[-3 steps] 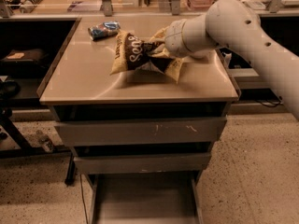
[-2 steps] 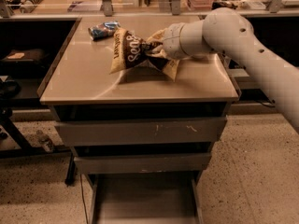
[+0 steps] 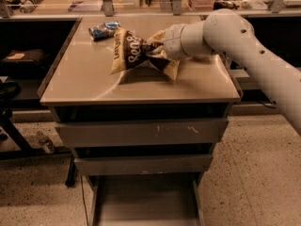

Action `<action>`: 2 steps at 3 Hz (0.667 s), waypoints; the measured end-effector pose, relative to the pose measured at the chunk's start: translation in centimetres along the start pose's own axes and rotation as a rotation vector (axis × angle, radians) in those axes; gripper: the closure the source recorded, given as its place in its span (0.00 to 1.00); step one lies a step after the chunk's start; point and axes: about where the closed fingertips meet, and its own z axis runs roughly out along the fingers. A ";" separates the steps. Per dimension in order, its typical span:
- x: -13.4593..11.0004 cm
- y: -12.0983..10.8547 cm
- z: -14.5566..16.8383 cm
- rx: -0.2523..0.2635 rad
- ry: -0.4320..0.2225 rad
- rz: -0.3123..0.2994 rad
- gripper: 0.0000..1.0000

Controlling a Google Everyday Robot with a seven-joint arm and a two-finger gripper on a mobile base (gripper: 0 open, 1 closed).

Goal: Pick brown chip bag from bottom drawer and place on counter

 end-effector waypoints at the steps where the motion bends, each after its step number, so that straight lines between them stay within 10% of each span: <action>1: 0.0 0.0 0.0 0.000 0.000 0.000 0.36; 2: 0.0 0.0 0.0 0.000 0.000 0.000 0.13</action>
Offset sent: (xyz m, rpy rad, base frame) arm 0.0000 0.0000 0.0000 0.0000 0.0000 0.0000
